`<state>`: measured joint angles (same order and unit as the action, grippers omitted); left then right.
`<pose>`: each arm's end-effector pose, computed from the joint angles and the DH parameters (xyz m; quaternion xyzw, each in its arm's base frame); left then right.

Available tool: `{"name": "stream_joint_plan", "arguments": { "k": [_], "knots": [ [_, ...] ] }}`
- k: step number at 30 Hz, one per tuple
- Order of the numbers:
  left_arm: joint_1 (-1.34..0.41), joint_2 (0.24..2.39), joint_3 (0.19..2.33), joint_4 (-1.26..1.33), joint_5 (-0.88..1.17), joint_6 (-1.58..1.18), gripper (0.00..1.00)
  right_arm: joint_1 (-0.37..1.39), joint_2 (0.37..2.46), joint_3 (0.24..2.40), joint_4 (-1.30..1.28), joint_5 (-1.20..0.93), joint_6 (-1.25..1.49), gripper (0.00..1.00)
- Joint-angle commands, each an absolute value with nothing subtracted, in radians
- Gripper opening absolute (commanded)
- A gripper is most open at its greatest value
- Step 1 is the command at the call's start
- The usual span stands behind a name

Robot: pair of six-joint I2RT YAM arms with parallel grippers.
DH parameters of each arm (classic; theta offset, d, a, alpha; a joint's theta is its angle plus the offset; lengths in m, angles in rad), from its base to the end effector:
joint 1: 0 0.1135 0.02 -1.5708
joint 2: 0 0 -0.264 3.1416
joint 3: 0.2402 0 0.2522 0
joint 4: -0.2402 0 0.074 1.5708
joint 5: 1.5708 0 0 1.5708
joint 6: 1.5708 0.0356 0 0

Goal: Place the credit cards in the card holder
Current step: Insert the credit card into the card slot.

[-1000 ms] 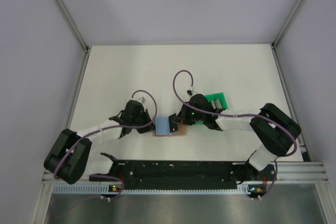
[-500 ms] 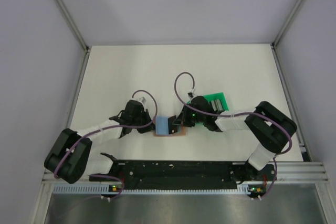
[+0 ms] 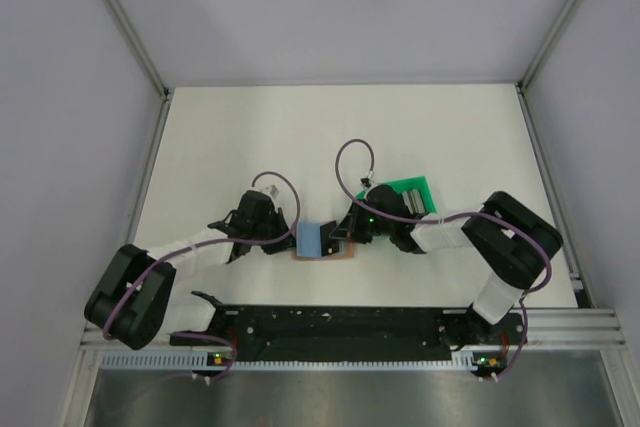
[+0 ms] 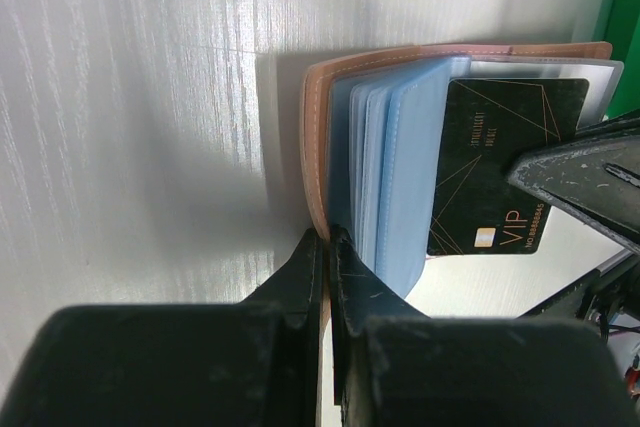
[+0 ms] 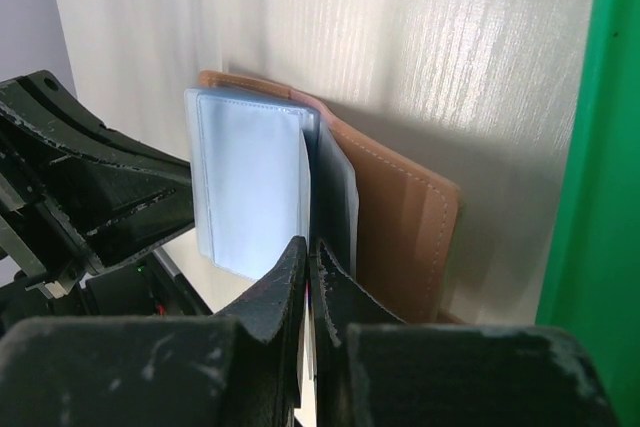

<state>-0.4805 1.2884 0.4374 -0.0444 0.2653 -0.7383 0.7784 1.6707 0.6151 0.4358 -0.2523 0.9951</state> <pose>0.1915 -0.1103 0.1378 -0.0768 0.9331 -0.2903 0.1979 0.2127 0.2223 0.1296 0.0381 0.8831 0.4227 0.2003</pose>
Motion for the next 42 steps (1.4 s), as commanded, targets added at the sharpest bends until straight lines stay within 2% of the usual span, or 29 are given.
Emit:
{"name": "stream_joint_plan", "arguments": {
  "k": [1, 6, 25, 37, 42],
  "knots": [
    [-0.482, 1.331, 0.402, -0.124, 0.235, -0.713, 0.0, 0.764, 1.697, 0.617, 0.462, -0.258, 0.986, 0.0],
    [-0.483, 1.333, 0.397, -0.115, 0.241, -0.715, 0.0, 0.733, 1.712, 0.626, 0.427, -0.294, 0.948, 0.0],
    [-0.483, 1.365, 0.397, -0.101, 0.247, -0.735, 0.0, 0.738, 1.77, 0.583, 0.65, -0.399, 1.034, 0.0],
    [-0.483, 1.367, 0.394, -0.089, 0.249, -0.75, 0.0, 0.819, 1.786, 0.661, 0.479, -0.33, 1.04, 0.0],
    [-0.483, 1.355, 0.391, -0.094, 0.247, -0.749, 0.0, 0.83, 1.757, 0.738, 0.281, -0.263, 0.986, 0.08]
  ]
}}
